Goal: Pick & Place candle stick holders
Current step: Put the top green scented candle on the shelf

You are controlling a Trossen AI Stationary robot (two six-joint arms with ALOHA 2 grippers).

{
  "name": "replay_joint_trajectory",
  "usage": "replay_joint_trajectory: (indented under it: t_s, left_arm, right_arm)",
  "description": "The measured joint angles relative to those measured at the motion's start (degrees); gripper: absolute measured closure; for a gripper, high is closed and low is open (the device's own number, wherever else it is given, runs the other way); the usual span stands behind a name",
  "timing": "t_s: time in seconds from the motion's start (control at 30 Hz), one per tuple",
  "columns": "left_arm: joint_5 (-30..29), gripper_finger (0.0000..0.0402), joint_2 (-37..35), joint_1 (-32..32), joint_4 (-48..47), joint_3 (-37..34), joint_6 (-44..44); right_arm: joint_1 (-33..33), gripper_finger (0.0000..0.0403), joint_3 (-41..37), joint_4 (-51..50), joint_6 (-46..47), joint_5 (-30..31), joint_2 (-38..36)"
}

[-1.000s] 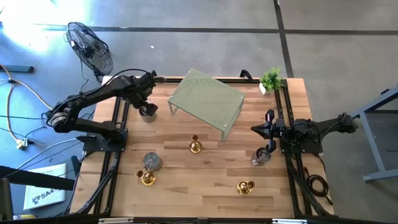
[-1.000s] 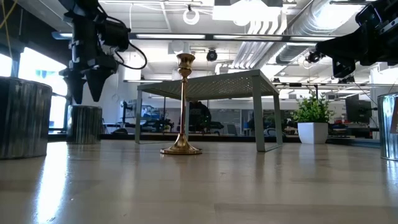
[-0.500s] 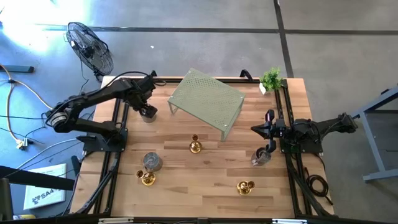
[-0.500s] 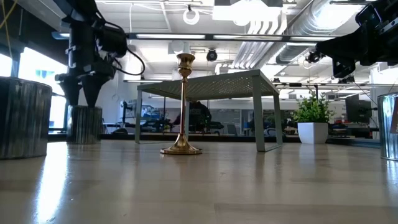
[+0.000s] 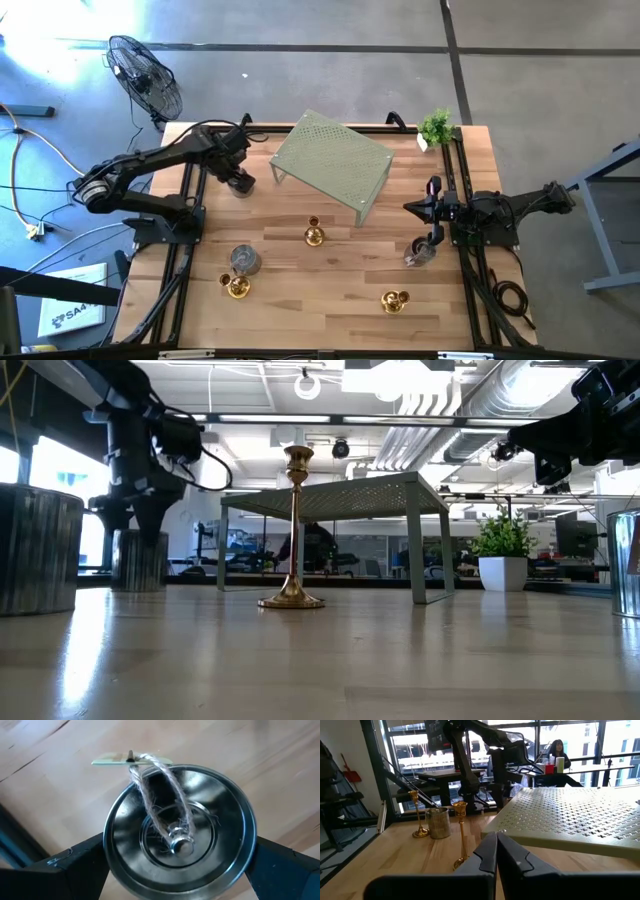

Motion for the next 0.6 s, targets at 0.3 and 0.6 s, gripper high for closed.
replay_joint_trajectory:
  t_s: [0.3,0.6]
  left_arm:
    - [-1.16,0.0014,0.00,-0.01,5.21,-2.84,0.00]
    - [-1.32,0.0016,0.02,-0.03,6.97,-5.02,-0.29]
  right_arm:
    - [0.01,0.0401,0.00,-0.01,0.00,0.01,0.00]
    - [0.00,0.0398,0.00,-0.01,0.00,0.01,0.00]
